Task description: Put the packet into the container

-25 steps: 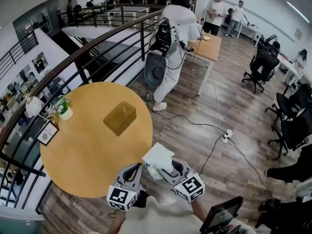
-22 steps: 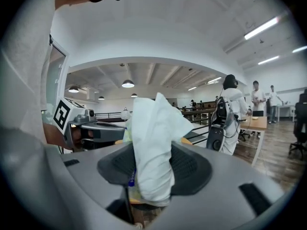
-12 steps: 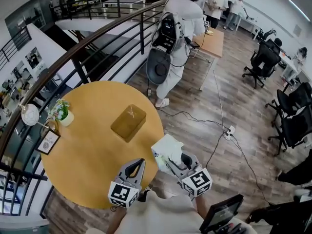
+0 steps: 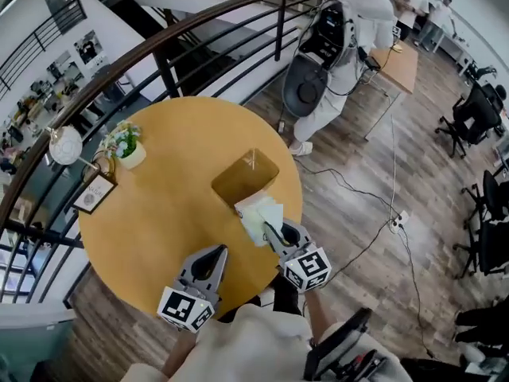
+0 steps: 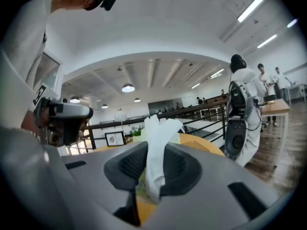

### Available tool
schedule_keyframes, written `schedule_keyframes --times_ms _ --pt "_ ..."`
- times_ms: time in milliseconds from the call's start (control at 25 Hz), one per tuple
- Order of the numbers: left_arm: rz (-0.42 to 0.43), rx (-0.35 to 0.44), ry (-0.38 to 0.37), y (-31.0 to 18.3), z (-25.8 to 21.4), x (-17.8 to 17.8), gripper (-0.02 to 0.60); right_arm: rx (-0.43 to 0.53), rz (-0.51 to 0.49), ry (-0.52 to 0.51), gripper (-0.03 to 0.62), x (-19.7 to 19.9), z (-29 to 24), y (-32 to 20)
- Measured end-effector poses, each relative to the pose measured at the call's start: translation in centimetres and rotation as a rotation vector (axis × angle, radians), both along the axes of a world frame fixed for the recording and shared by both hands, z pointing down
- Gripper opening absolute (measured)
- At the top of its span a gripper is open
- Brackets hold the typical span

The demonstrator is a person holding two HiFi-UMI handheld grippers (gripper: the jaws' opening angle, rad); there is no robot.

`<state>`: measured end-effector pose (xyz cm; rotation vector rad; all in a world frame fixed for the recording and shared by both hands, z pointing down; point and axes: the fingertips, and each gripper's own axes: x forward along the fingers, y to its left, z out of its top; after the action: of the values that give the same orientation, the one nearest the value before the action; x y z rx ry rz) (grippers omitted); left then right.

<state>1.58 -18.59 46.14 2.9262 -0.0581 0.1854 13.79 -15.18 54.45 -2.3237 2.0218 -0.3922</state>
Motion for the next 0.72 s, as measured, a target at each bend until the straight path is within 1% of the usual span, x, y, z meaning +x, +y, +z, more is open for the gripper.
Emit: schedule_keyframes --times_ms 40,80,160,280,440,520,600,720 --pt "-0.040 0.008 -0.008 -1.5 0.0 -0.9 0.005 -0.031 -0.014 0.019 0.074 -0.2 0.8 -0.9" --pt "-0.073 0.011 -0.025 -2.5 0.2 -1.8 0.005 -0.056 -0.022 0.016 0.061 -0.4 1.6 -1.4" --pt "-0.120 0.017 -0.061 -3.6 0.6 -3.2 0.005 -0.075 -0.028 -0.018 0.054 -0.6 2.6 -1.9" --pt "-0.176 0.028 -0.058 -4.4 0.1 -2.9 0.005 -0.063 -0.026 0.007 0.054 1.8 1.5 -3.4" --pt "-0.227 0.023 -0.058 -4.7 -0.3 -2.1 0.005 -0.075 -0.088 0.067 0.054 4.6 -0.3 -6.1" --pt "-0.261 0.015 -0.054 -5.2 -0.4 -1.6 0.005 -0.096 -0.134 0.128 0.054 5.5 -0.9 -7.5" --pt "-0.306 0.008 -0.041 -5.8 -0.6 -0.8 0.005 -0.126 -0.196 0.209 0.054 6.5 -1.1 -8.9" --pt "-0.389 -0.002 -0.031 -6.2 -0.8 0.2 0.005 -0.197 -0.341 0.363 0.054 7.3 -0.8 -10.7"
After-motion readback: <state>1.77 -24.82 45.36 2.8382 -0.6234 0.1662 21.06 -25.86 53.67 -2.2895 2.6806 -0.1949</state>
